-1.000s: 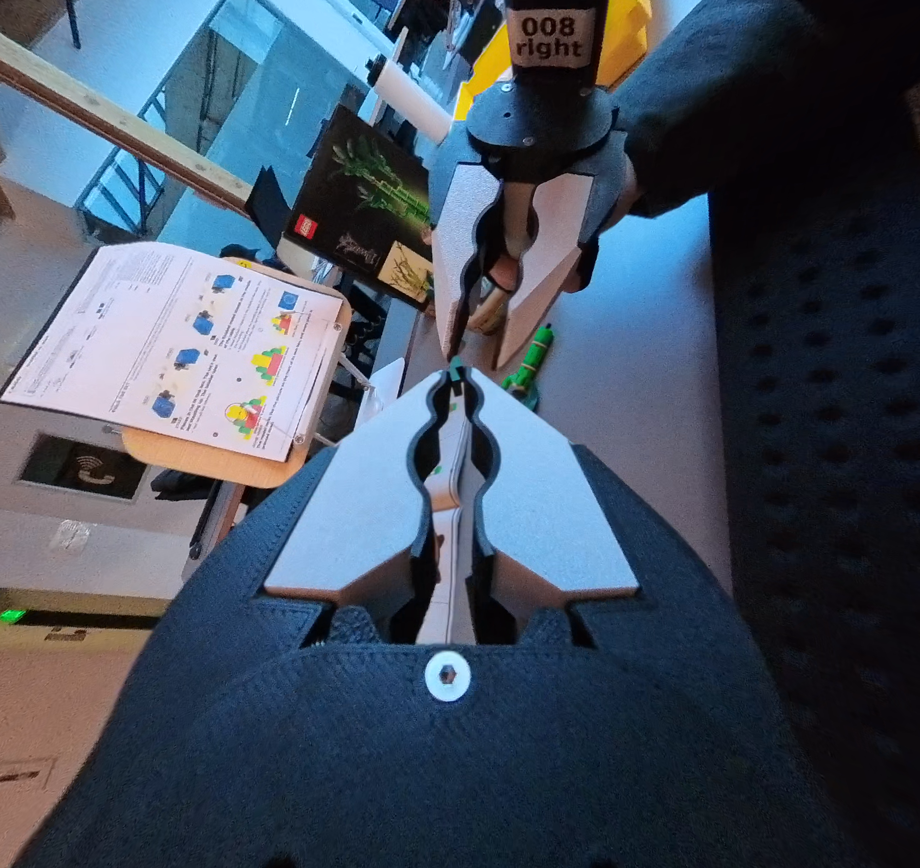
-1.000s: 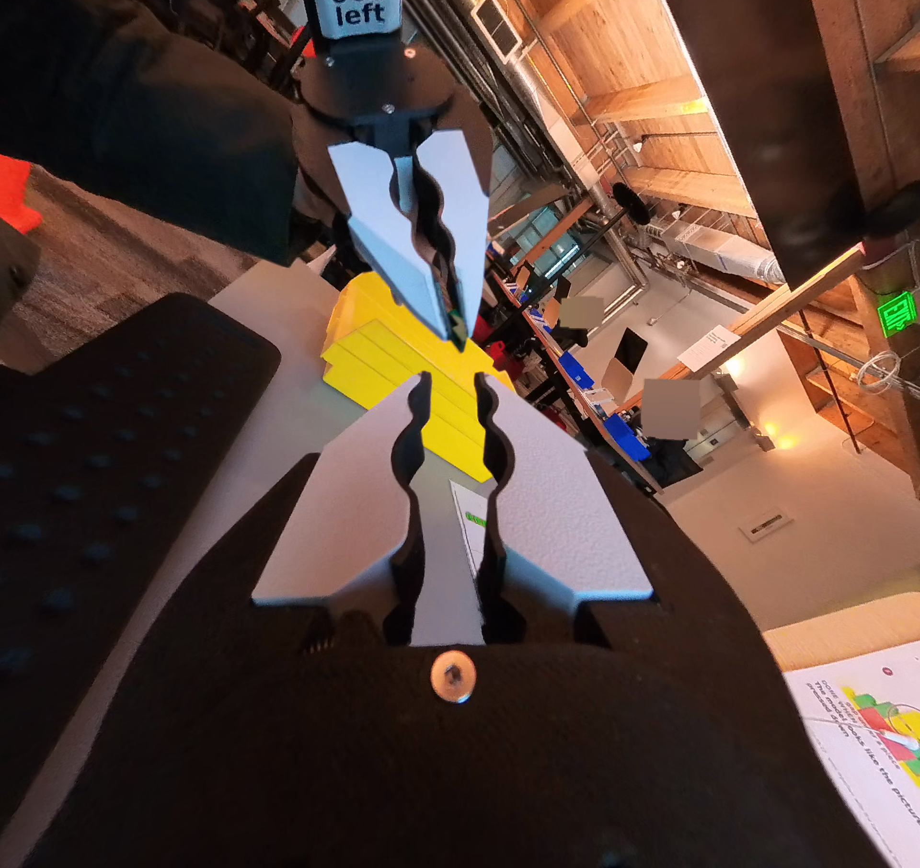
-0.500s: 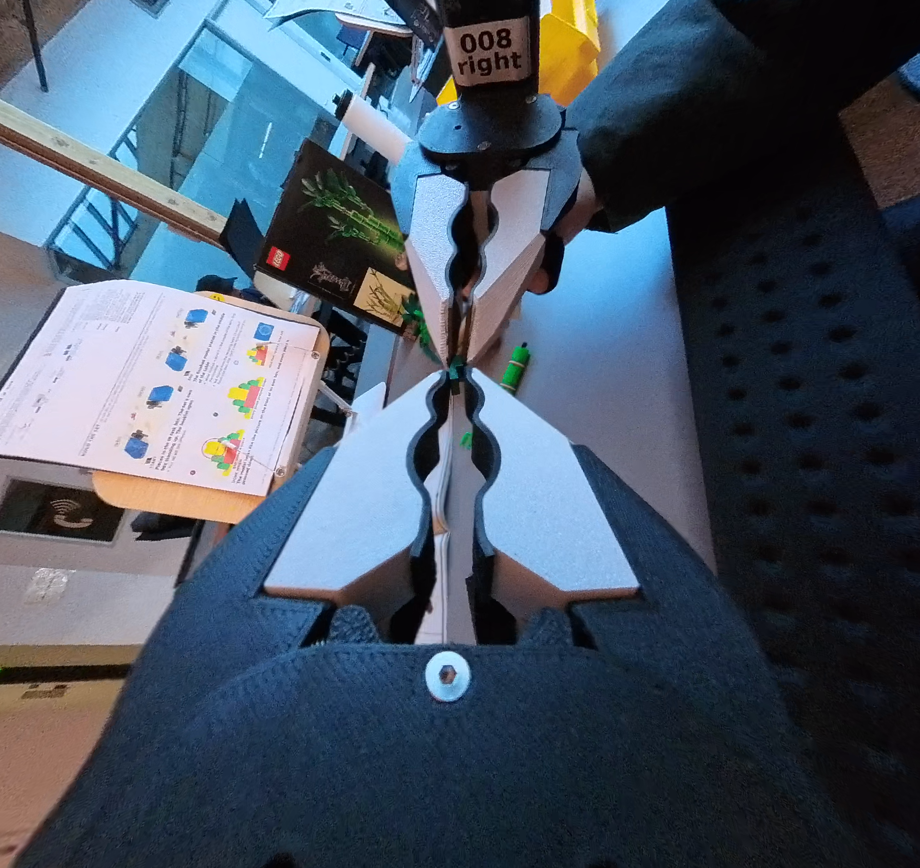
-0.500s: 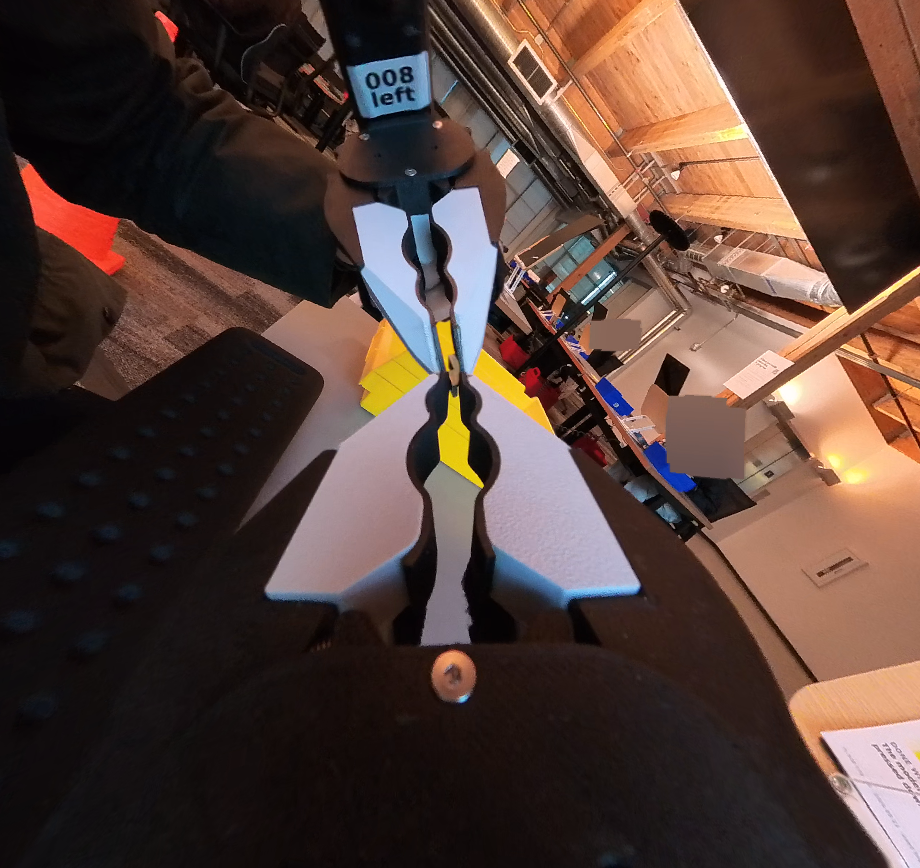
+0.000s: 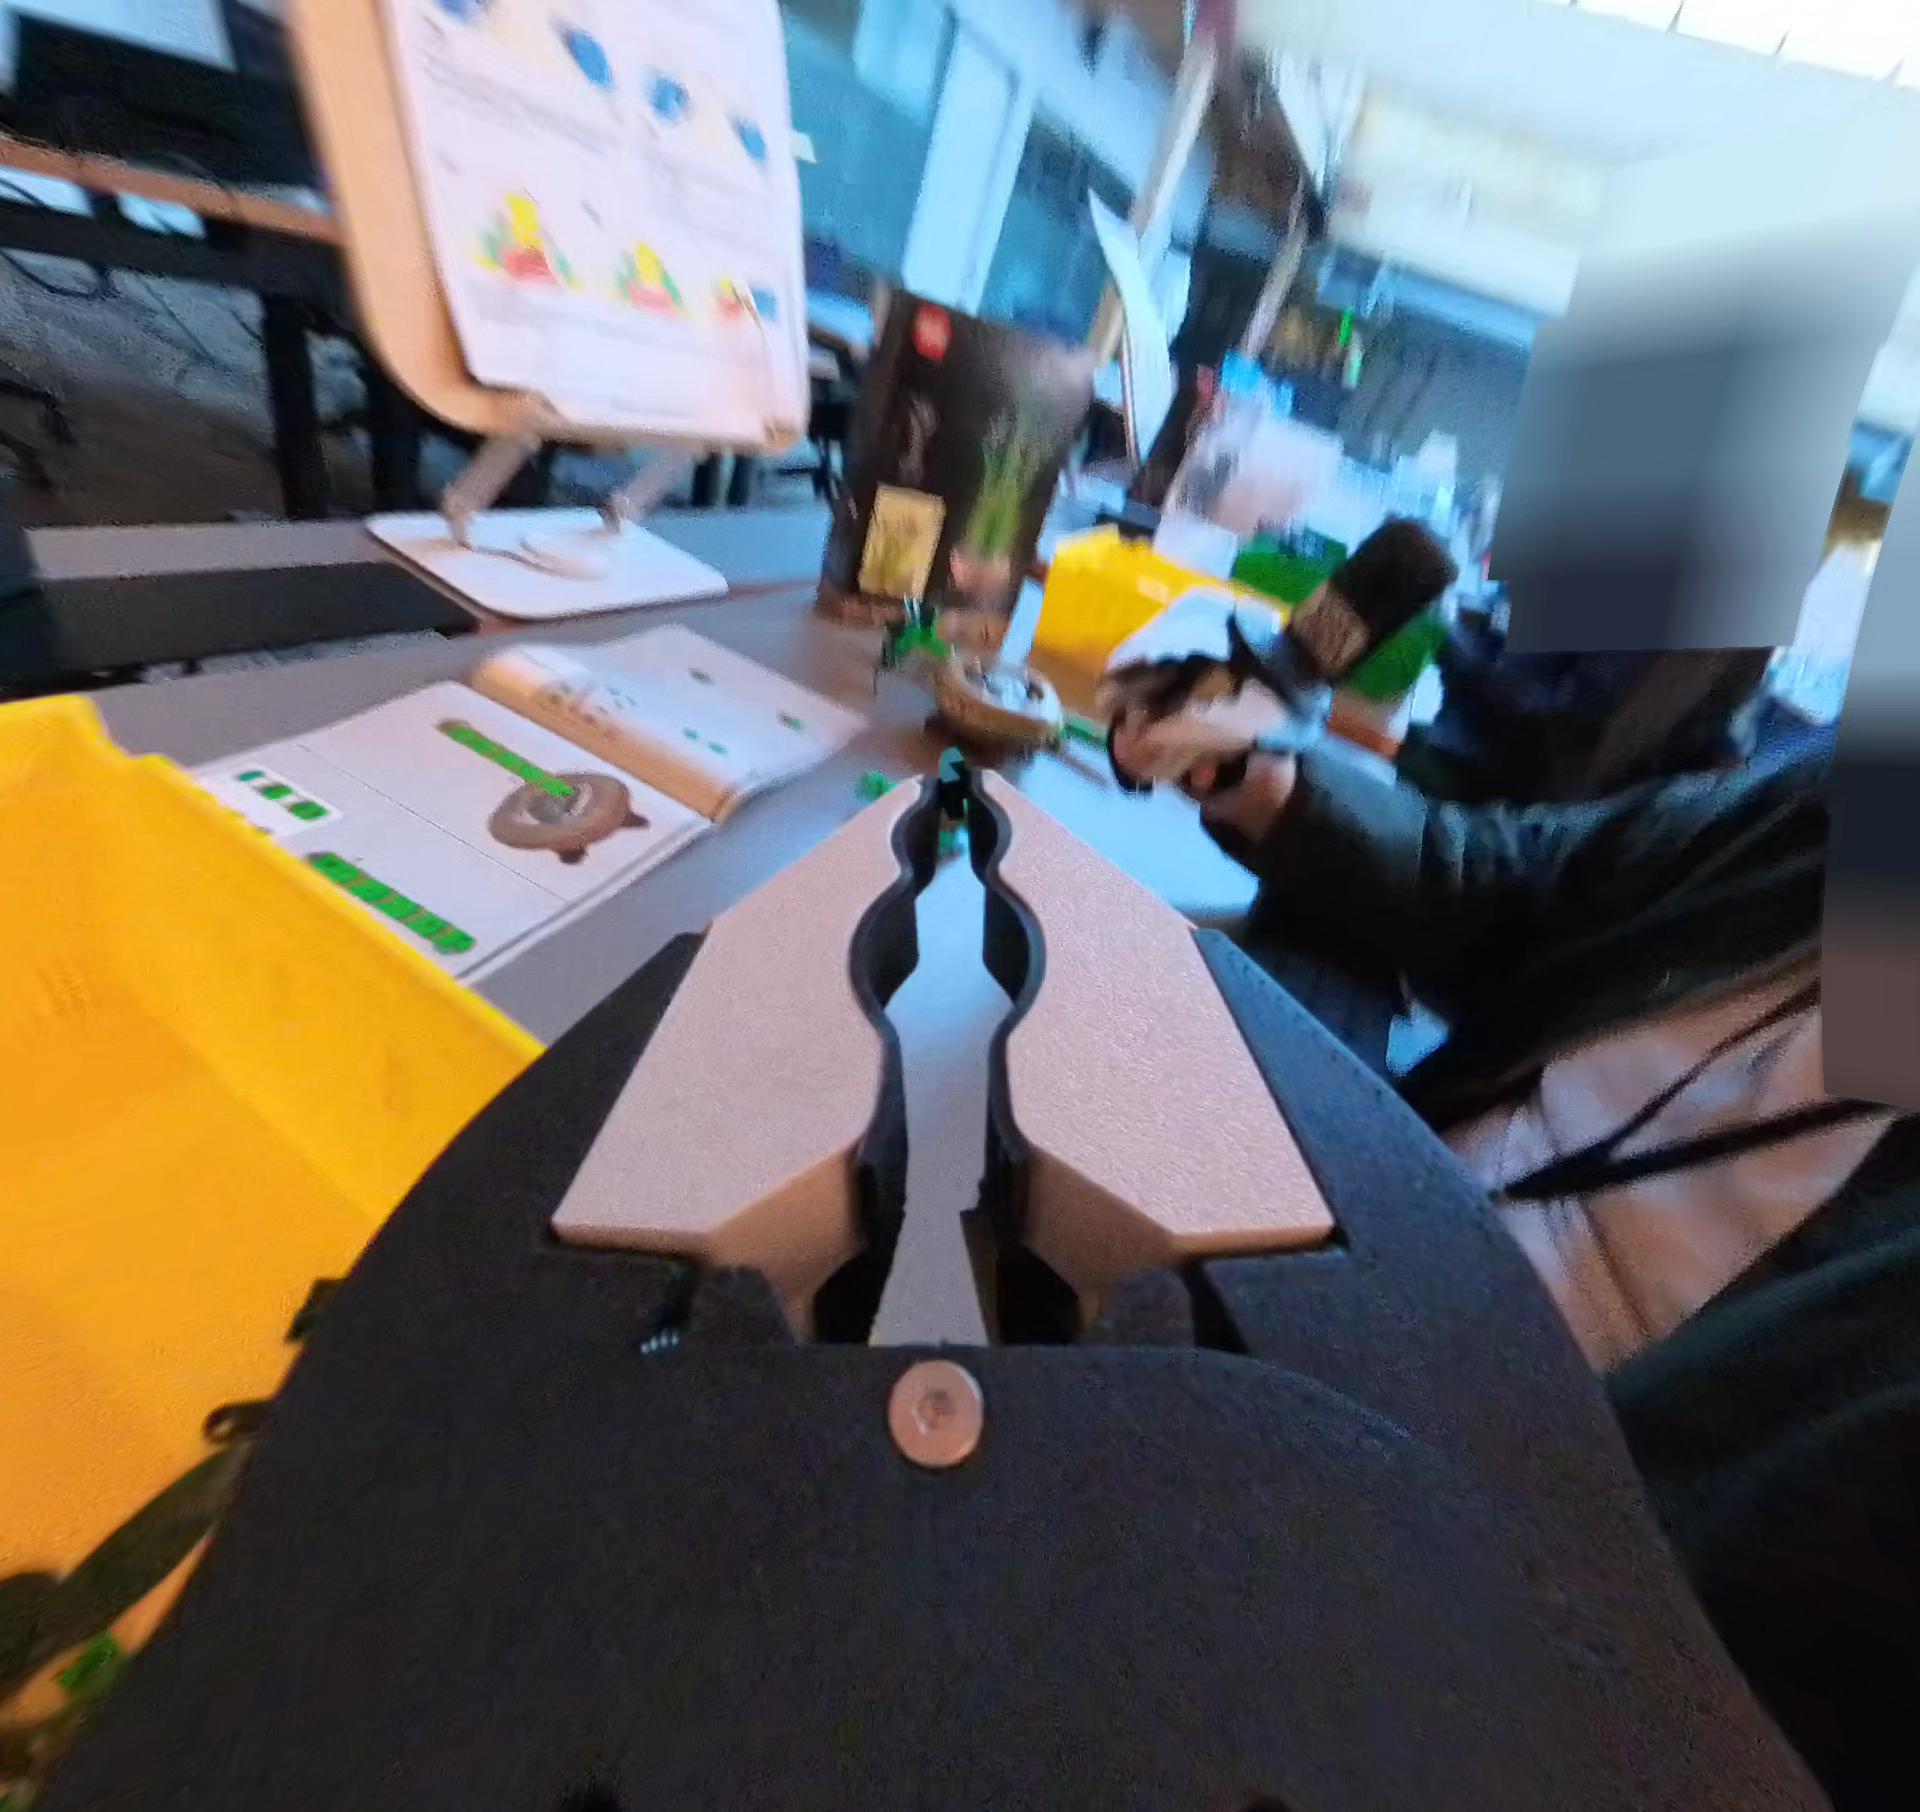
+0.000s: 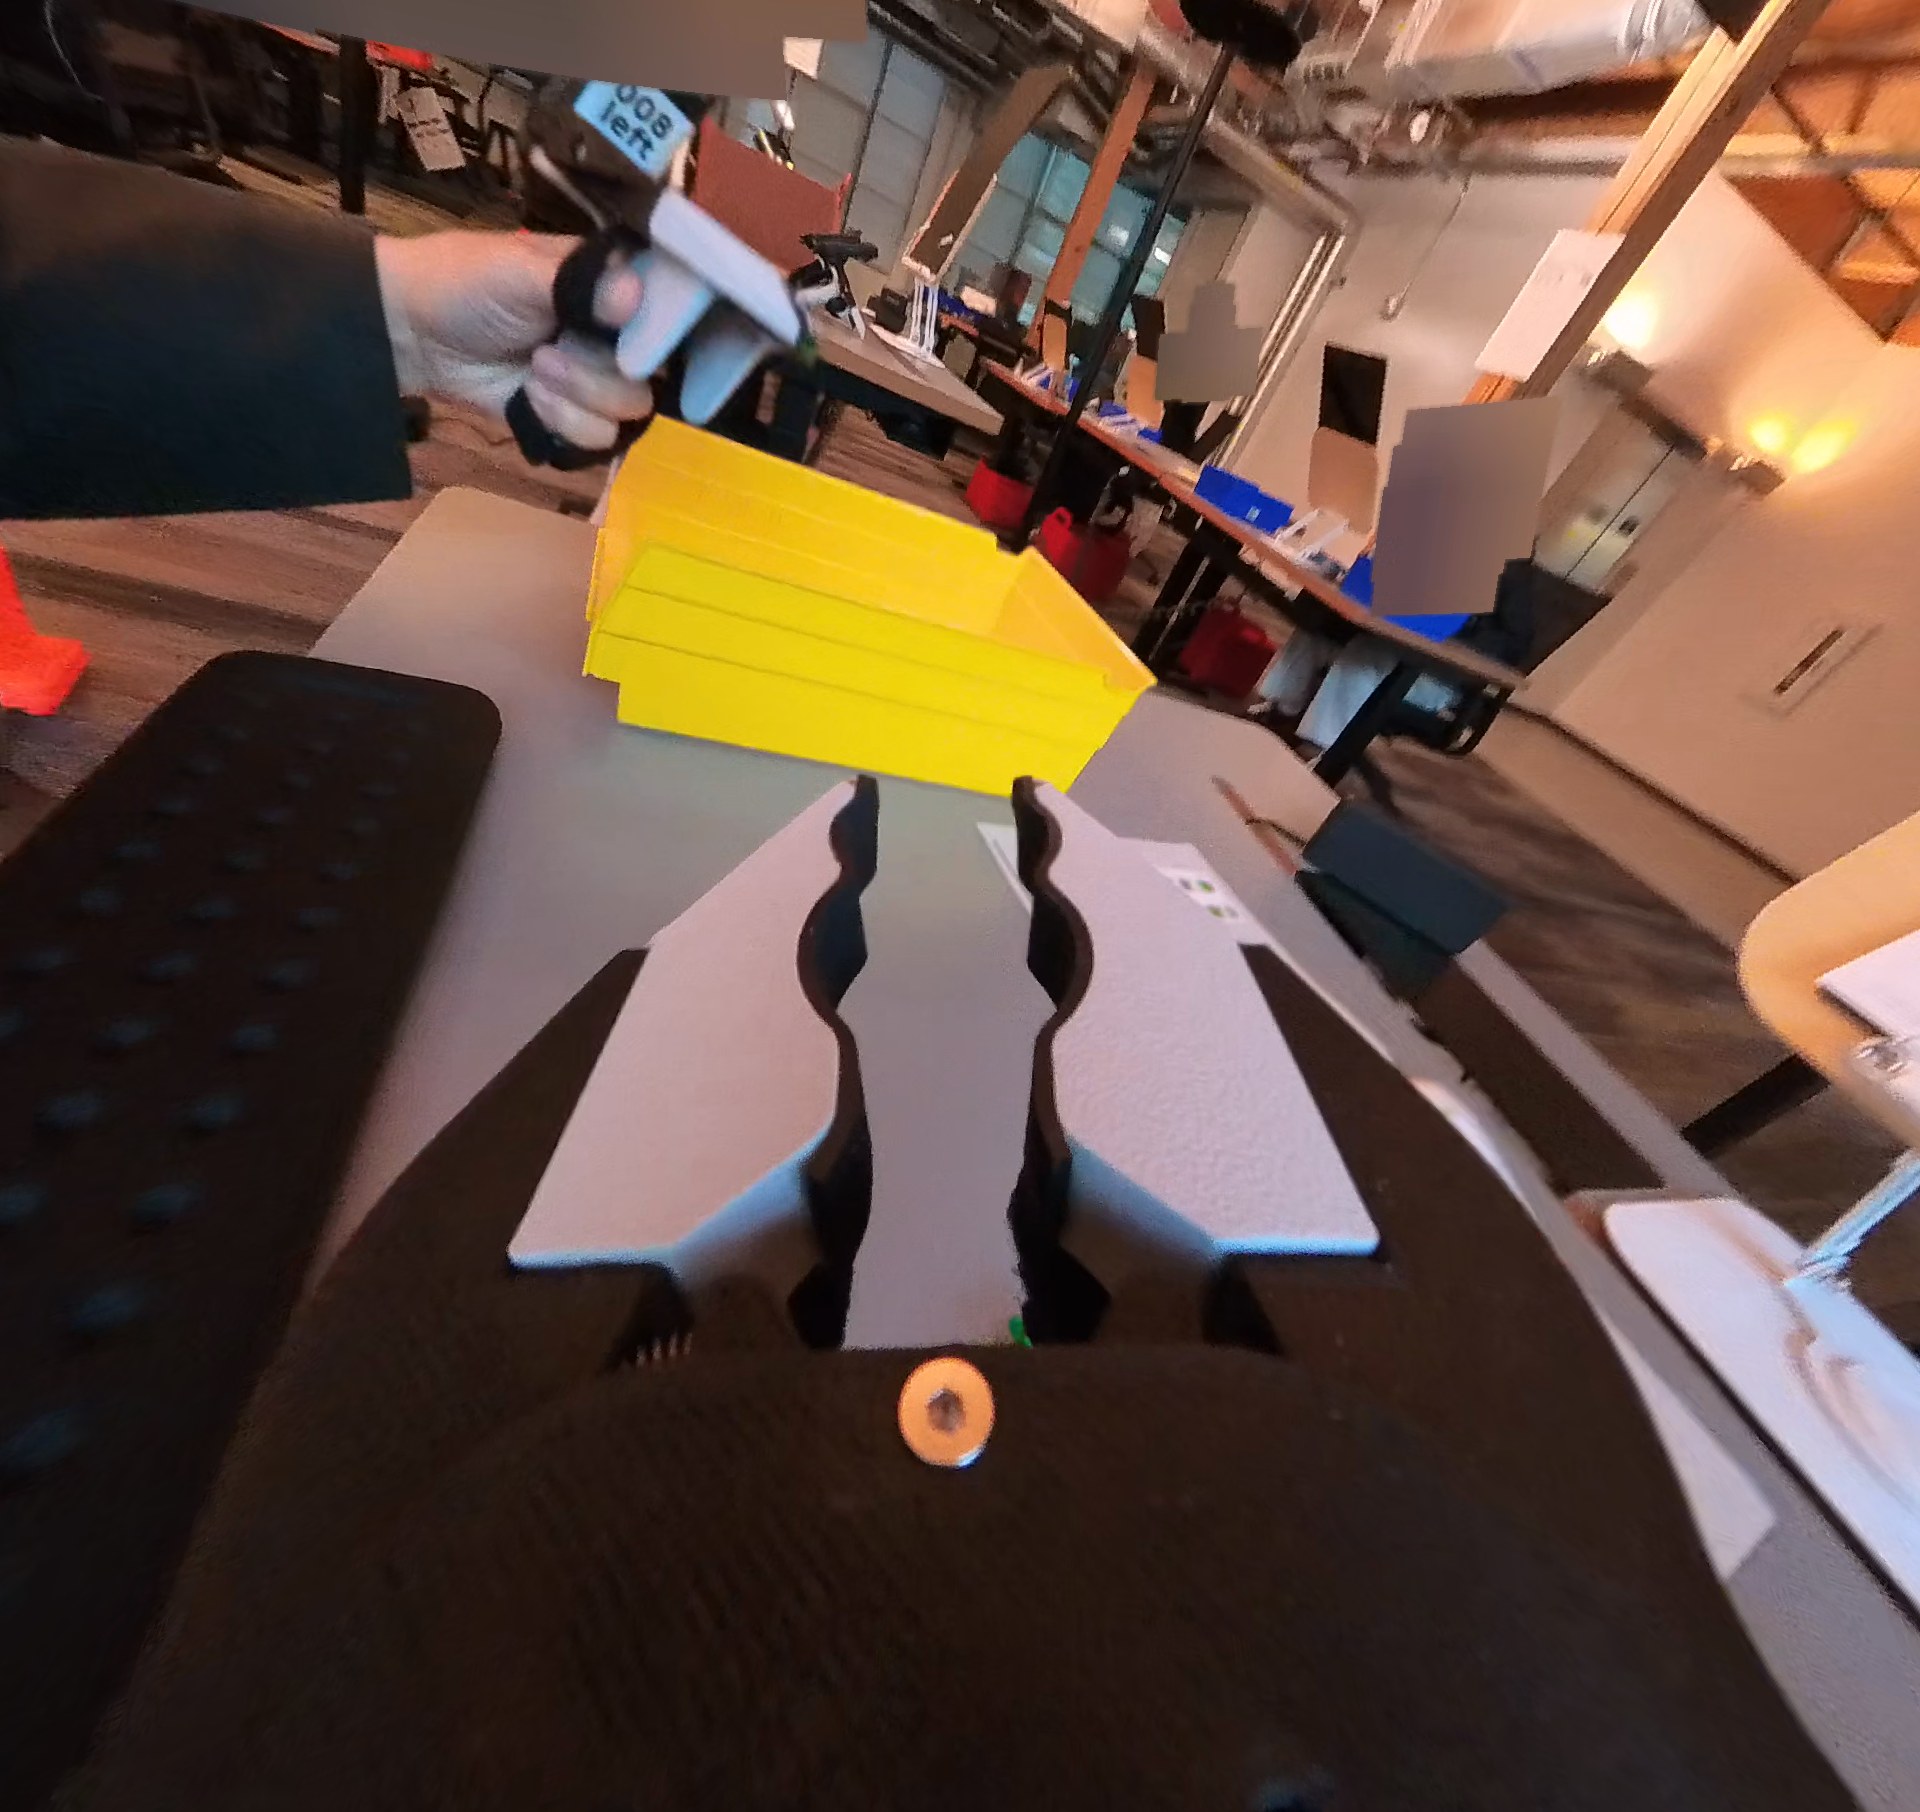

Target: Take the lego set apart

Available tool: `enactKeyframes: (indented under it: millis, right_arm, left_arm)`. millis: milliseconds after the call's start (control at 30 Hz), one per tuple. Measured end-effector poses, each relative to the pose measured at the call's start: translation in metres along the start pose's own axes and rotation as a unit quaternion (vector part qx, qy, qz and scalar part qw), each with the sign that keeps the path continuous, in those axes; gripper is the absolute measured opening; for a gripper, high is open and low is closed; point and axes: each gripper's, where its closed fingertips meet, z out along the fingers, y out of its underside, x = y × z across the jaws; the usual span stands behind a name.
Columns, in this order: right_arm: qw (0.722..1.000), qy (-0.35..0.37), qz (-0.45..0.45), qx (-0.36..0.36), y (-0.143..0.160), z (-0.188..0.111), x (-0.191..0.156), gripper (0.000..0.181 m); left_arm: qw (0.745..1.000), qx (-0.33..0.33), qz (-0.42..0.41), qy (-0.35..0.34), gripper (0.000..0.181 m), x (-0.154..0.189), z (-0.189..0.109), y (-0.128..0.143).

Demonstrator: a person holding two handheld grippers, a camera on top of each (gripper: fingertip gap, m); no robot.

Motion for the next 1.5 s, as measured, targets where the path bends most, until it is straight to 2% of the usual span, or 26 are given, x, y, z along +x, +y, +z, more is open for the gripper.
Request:
enactKeyframes:
  millis: [100, 233, 300, 367, 433, 500, 567, 633, 767, 867, 967, 1033, 1100, 1167, 1267, 1367, 1433, 1500]
  right_arm:
    - [1.0, -0.003, 0.008, -0.022, 0.015, 0.005, 0.0, 0.025]
    - [0.999, -0.011, 0.024, -0.035, 0.026, 0.008, -0.001, 0.025]
    - [0.999, -0.011, 0.023, -0.042, 0.031, 0.009, -0.001, 0.025]
    - [0.998, -0.013, 0.021, -0.05, 0.036, 0.01, -0.002, 0.025]
    - [0.998, -0.016, 0.011, -0.06, 0.039, 0.011, -0.004, 0.025]
    - [0.998, -0.018, -0.006, -0.068, 0.041, 0.011, -0.006, 0.025]
    - [0.996, -0.023, -0.024, -0.078, 0.042, 0.011, -0.01, 0.025]
    - [0.995, -0.026, -0.047, -0.083, 0.043, 0.012, -0.013, 0.025]
    - [0.993, -0.038, -0.061, -0.092, 0.049, 0.014, -0.02, 0.025]
    - [0.993, -0.028, -0.074, -0.091, 0.047, 0.013, -0.015, 0.025]
    - [0.993, 0.005, -0.086, -0.075, 0.035, 0.005, 0.002, 0.025]
    - [0.993, 0.035, -0.084, -0.071, 0.029, -0.006, 0.021, 0.025]
    - [0.992, 0.065, -0.063, -0.086, 0.031, -0.02, 0.044, 0.022]
    - [0.992, 0.049, 0.011, -0.113, 0.042, -0.036, 0.054, 0.007]
    - [0.979, -0.007, 0.128, -0.157, 0.062, -0.053, 0.05, 0.01]
    - [0.965, -0.045, 0.127, -0.227, 0.089, -0.064, 0.036, 0.011]
    - [0.956, -0.051, 0.133, -0.258, 0.103, -0.063, 0.031, 0.018]
    - [0.949, -0.035, 0.141, -0.281, 0.116, -0.06, 0.035, 0.027]
  left_arm:
    - [0.998, 0.041, -0.015, -0.038, 0.003, -0.018, -0.026, -0.01]
    - [0.995, 0.081, -0.049, -0.02, 0.003, -0.017, -0.045, -0.02]
    - [0.993, 0.07, -0.068, -0.063, 0.003, -0.039, -0.053, -0.015]
    - [0.981, -0.004, -0.052, -0.189, 0.003, -0.087, -0.062, 0.008]
    - [0.94, -0.136, 0.001, -0.313, 0.003, -0.136, -0.077, 0.04]
    - [0.897, -0.246, 0.022, -0.365, 0.003, -0.166, -0.086, 0.065]
    - [0.879, -0.305, -0.011, -0.367, 0.005, -0.181, -0.083, 0.086]
    - [0.878, -0.326, -0.07, -0.342, 0.017, -0.185, -0.074, 0.1]
    - [0.889, -0.309, -0.11, -0.32, 0.052, -0.191, -0.066, 0.1]
    - [0.901, -0.255, -0.089, -0.339, 0.055, -0.193, -0.077, 0.079]
    - [0.923, -0.141, -0.044, -0.355, 0.049, -0.177, -0.092, 0.035]
    - [0.939, -0.046, 0.0, -0.341, 0.05, -0.147, -0.096, 0.005]
    - [0.943, 0.034, 0.046, -0.327, 0.055, -0.11, -0.093, -0.019]
    - [0.946, 0.071, 0.07, -0.307, 0.057, -0.075, -0.08, -0.028]
    - [0.968, 0.073, 0.076, -0.227, 0.058, -0.018, -0.034, -0.023]
    - [0.985, 0.021, 0.089, -0.147, 0.055, 0.028, 0.028, -0.004]
    - [0.989, -0.04, 0.096, -0.104, 0.051, 0.044, 0.07, 0.021]
    - [0.984, -0.072, 0.116, -0.114, 0.046, 0.039, 0.102, 0.039]
